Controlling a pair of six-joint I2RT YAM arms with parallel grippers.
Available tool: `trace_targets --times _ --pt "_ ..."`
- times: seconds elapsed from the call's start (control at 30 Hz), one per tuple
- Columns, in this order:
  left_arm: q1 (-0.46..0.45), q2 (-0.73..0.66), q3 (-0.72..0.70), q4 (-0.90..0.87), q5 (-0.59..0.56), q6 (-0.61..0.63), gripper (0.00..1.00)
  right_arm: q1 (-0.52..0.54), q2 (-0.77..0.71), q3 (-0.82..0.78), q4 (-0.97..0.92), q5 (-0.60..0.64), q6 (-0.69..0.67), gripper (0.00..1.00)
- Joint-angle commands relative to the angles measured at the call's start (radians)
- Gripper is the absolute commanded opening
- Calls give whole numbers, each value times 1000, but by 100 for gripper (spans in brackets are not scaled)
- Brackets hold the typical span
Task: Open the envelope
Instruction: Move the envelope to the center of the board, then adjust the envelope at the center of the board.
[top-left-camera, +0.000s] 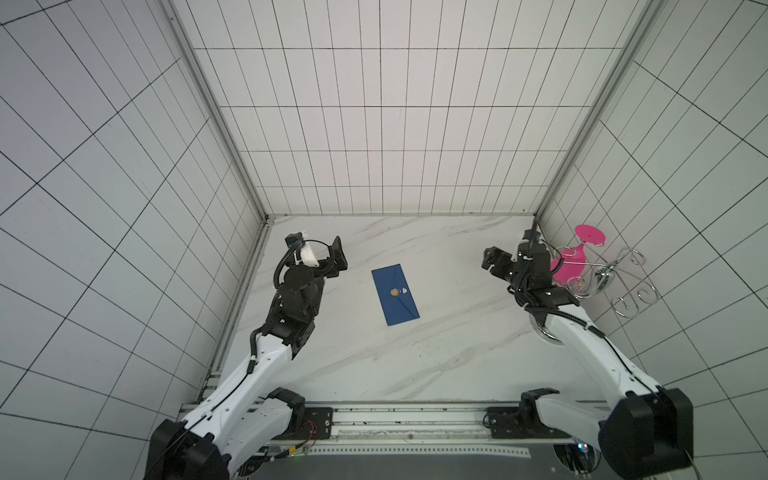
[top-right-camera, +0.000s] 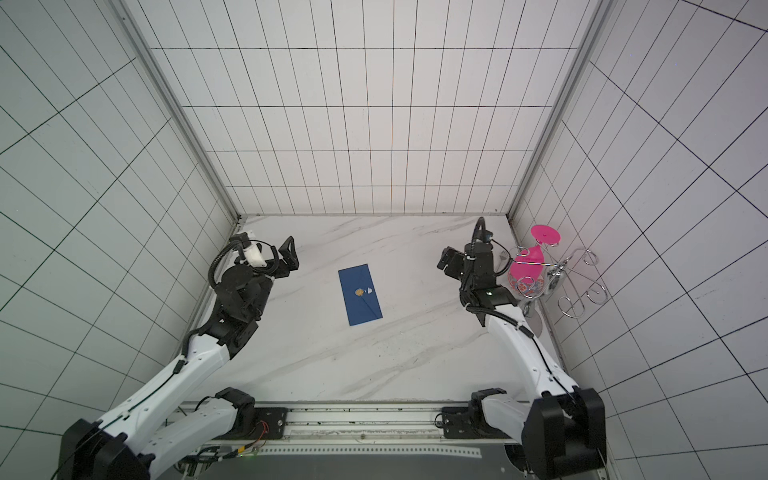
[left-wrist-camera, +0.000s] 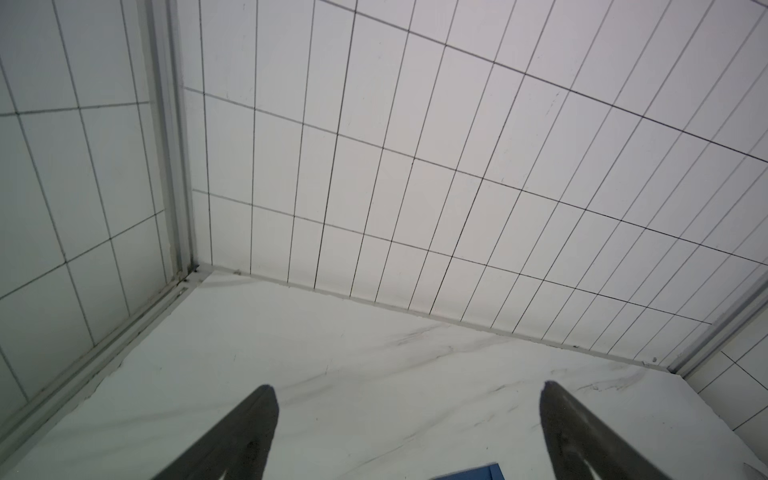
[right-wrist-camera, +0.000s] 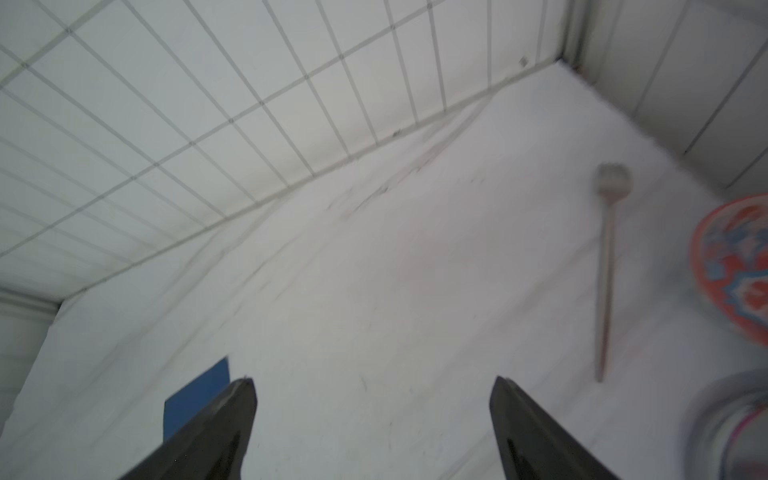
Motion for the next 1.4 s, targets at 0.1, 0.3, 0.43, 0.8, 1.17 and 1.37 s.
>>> trace_targets --times 0.1,0.3,0.43,0.8,1.17,1.37 --pt "191 -17 -70 -466 -15 -473 99 275 312 180 -162 -345 7 85" --pt "357 -2 -100 -497 254 -468 98 480 544 353 -175 -402 18 82" --pt "354 -1 -138 -428 306 -461 98 508 647 372 -151 -380 48 82" --pt "352 100 -136 -343 383 -438 96 605 606 194 -137 -376 28 82" --pt "214 147 -99 -317 325 -365 95 557 355 185 -260 -335 -38 84" --pt "105 230 -82 -334 370 -405 95 361 506 284 -228 -422 -32 83"
